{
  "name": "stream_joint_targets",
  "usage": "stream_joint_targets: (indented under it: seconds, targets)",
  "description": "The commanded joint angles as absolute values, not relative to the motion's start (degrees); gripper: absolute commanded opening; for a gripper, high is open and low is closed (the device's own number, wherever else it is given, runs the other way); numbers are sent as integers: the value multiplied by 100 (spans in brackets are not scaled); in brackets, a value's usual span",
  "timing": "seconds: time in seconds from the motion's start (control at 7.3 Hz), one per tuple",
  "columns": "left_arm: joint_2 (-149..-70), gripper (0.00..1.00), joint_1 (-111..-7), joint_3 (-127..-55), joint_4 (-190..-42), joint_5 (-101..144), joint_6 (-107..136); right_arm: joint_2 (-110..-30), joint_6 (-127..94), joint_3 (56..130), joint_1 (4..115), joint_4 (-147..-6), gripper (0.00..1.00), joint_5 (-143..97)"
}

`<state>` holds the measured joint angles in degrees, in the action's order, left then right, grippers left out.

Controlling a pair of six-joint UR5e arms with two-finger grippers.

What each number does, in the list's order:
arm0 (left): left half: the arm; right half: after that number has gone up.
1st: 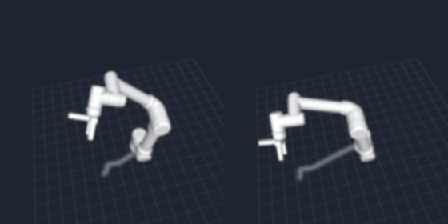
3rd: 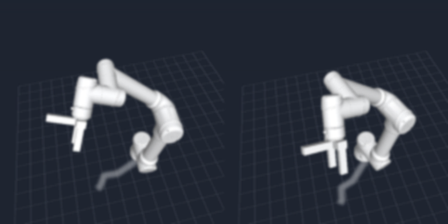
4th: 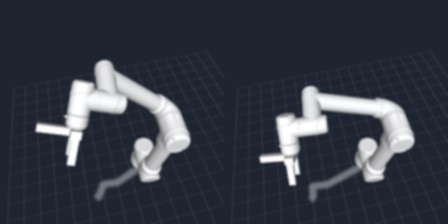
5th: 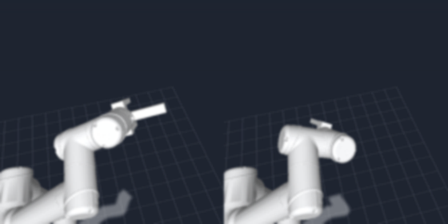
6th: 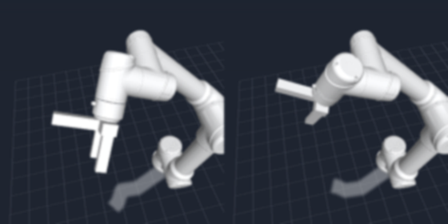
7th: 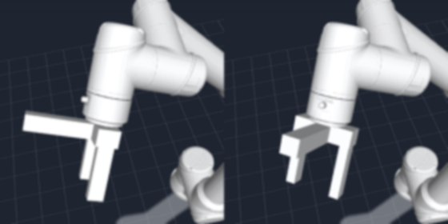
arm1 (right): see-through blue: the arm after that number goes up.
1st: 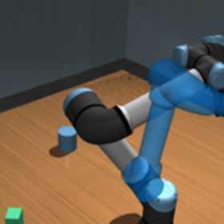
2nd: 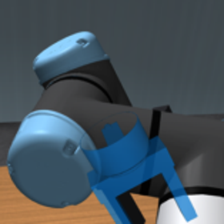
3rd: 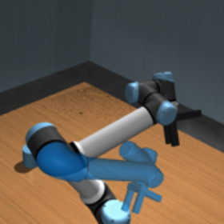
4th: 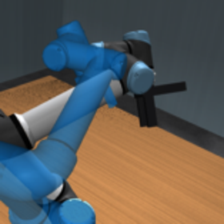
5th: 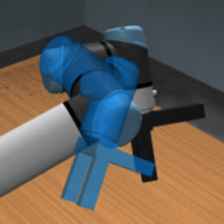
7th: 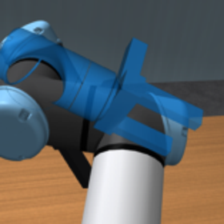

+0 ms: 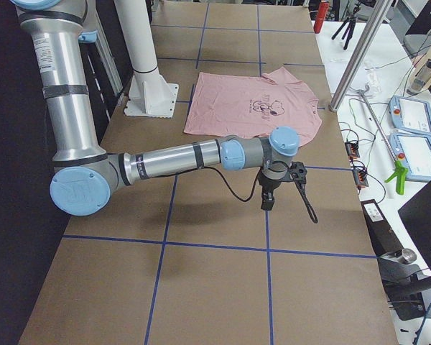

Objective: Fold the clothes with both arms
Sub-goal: 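Move the right gripper in toward the shirt's shoulder nearest it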

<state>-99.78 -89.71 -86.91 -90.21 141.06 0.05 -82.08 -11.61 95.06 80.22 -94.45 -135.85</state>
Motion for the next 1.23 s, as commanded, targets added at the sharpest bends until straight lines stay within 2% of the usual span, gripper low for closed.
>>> stream_joint_targets:
  seconds: [0.0,0.41,0.55,0.69,0.82,1.1]
  targets:
    - [-9862,100,-8982,-8649,-9846,14133,-9,-8375,-1160,9668,8051,-9431,100,-13641]
    - [-9791,100,-8974,-8798,-9870,13790,79,-8306,-1231,9650,8016,-9404,100,-14593]
    - [-9748,100,-8974,-8885,-9931,13825,53,-8297,-1335,9685,7963,-8978,100,-14677]
    - [-9712,100,-8974,-8938,-9932,13834,61,-8149,-1902,9459,7684,-8330,100,-14695]
    - [-9729,100,-8965,-8965,-9958,13825,53,-7747,-2742,8970,7612,-7601,100,-14695]
    - [-9721,100,-8956,-9017,-10177,13834,70,-6728,-5392,8185,6754,-6343,99,-13753]
